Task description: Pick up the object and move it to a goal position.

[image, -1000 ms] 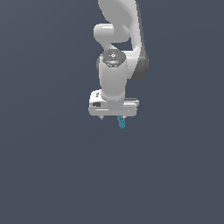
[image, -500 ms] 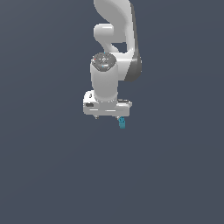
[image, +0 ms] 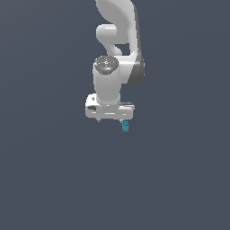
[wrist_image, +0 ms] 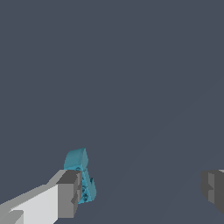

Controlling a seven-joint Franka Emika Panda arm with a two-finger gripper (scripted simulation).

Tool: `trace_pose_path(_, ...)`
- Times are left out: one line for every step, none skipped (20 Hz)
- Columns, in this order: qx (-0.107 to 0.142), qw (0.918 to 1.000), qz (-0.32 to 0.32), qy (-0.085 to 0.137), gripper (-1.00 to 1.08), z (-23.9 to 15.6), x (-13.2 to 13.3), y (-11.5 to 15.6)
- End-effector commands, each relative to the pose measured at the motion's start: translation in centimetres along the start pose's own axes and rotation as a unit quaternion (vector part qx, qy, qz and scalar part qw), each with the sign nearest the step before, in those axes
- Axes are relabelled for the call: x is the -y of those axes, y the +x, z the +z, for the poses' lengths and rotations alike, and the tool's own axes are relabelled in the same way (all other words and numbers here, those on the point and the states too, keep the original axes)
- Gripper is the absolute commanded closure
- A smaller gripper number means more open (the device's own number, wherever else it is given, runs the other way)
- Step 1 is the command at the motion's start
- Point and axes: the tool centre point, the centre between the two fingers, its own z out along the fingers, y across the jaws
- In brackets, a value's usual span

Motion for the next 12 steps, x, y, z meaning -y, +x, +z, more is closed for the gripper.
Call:
trace_pose_path(-0.001, 1.0000, -0.007, 0.000, -0.92, 0.6, 0.5, -0.4)
trace_pose_path(-0.001, 0.9999, -0.011, -0.001, -0.92, 1.0, 0.8, -0.6)
trace_pose_path(-0.002, 0.9999, -0.016, -0.001, -0.92, 1.3, 1.1, -0.8)
trace_pose_path(-0.003, 0.9998, -0.021, -0.001, -0.92, 1.7, 1.4, -1.1)
trace_pose_path(-0.004, 0.9997, -0.026, -0.001, -0.92, 2.1, 1.8, -1.3)
trace_pose_path(-0.005, 0.9995, -0.032, -0.002, -0.92, 2.6, 2.2, -1.7)
trace_pose_path(-0.006, 0.9993, -0.038, -0.002, -0.92, 3.1, 2.6, -2.0)
trace_pose_path(-0.007, 0.9990, -0.045, -0.002, -0.92, 3.6, 3.0, -2.4)
trace_pose_path(-0.008, 0.9986, -0.052, -0.002, -0.92, 4.1, 3.5, -2.9)
trace_pose_path(-0.009, 0.9982, -0.060, -0.002, -0.92, 4.7, 4.0, -3.3)
trace_pose_path(-0.011, 0.9977, -0.067, -0.002, -0.92, 5.2, 4.5, -3.8)
trace_pose_path(-0.012, 0.9972, -0.074, -0.002, -0.92, 5.7, 4.9, -4.3)
